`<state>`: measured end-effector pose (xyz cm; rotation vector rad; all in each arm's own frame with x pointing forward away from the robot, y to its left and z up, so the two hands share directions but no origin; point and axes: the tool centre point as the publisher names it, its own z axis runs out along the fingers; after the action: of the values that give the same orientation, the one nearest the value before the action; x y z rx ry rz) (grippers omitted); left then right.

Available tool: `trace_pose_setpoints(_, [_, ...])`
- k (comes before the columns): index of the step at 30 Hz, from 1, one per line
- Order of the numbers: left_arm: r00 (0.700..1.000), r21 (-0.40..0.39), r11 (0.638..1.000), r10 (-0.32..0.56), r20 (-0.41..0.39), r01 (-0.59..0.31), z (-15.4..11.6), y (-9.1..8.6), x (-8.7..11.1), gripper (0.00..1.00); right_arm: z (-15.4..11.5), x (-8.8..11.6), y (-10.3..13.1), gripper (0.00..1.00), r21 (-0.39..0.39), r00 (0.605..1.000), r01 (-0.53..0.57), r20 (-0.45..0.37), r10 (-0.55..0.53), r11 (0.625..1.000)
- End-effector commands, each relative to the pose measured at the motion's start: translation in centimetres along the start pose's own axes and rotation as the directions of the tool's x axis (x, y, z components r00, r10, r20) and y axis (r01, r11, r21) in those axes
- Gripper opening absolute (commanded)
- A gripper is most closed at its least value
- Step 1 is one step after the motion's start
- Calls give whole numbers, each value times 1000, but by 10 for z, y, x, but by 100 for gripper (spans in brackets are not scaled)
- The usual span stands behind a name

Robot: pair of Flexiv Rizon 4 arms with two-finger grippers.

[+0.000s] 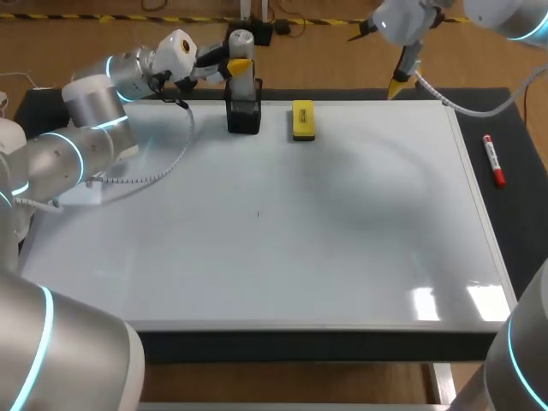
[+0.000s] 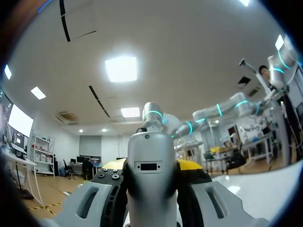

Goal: Pick up the inspection probe, press it on each red-marked spot on the whiteboard one by one, put down the probe, pick up the eraser, and wipe off all the red marks.

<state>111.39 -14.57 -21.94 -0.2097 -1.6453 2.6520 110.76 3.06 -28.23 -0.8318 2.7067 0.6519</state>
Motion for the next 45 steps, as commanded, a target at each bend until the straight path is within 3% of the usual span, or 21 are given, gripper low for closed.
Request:
trace_pose_setpoints(1, [999,12,1000,1,-44,-1,-8,11,-9,0,-1,0,0,100,4,1000,1,-4,-1,1000])
trace_pose_setpoints(20, [999,3,1000,-23,-31,23,-15,28,-9,0,-1,0,0,100,4,1000,1,-4,-1,1000])
trace_pose_setpoints(23, [999,1,1000,-23,-32,23,-15,28,-8,37,-1,0,0,100,4,1000,1,-4,-1,1000])
trace_pose_setpoints(26, [999,-7,1000,-18,-32,18,-15,26,-7,44,-1,0,0,100,4,1000,1,-4,-1,1000])
trace_pose_setpoints(28, [999,-26,1000,-12,-37,11,-15,24,-7,62,-1,0,0,100,4,1000,1,-4,-1,1000])
trace_pose_setpoints(29, [999,-29,1000,-12,-38,11,-15,23,-7,82,-1,0,0,100,4,1000,1,-4,-1,1000])
trace_pose_setpoints(30, [999,-31,999,-11,-39,10,-15,23,-6,93,-1,0,0,100,4,1000,1,-4,-1,1000])
trace_pose_setpoints(32, [999,-36,999,-8,-37,6,-15,21,-6,100,-1,0,0,100,4,1000,1,-4,-1,1000])
trace_pose_setpoints(37, [999,-78,997,7,-34,-9,-14,17,-4,100,-1,0,0,100,4,1000,1,-4,-1,1000])
trace_pose_setpoints(45, [999,-238,970,51,-19,-54,-15,10,0,100,-1,0,0,100,4,1000,1,-4,-1,1000])
